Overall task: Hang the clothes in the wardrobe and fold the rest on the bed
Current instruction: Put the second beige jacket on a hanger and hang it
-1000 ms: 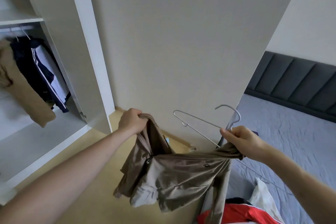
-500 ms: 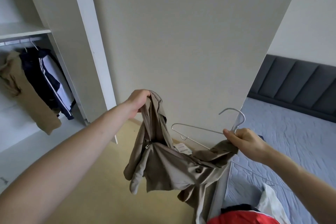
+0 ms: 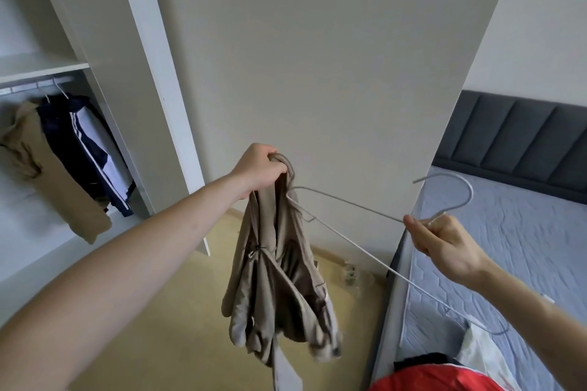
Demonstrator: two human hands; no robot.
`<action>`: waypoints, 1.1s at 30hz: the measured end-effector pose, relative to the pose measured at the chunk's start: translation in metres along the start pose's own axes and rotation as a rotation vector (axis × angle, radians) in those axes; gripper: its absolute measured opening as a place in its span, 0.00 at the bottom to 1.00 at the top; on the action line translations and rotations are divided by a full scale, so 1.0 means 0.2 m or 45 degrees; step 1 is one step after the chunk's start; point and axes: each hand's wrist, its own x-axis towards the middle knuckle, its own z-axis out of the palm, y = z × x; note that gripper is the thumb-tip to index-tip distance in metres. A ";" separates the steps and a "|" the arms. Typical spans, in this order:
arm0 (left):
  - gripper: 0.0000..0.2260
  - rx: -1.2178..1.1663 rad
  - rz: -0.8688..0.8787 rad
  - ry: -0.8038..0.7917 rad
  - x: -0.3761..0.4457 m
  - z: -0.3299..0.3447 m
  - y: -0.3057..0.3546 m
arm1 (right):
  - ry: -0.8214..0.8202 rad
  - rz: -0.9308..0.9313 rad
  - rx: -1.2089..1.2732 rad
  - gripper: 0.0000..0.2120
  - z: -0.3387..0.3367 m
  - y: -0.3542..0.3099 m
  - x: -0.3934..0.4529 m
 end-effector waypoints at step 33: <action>0.02 0.686 0.755 -0.632 -0.39 -0.03 0.37 | 0.809 -0.071 0.443 0.30 0.35 -0.30 0.16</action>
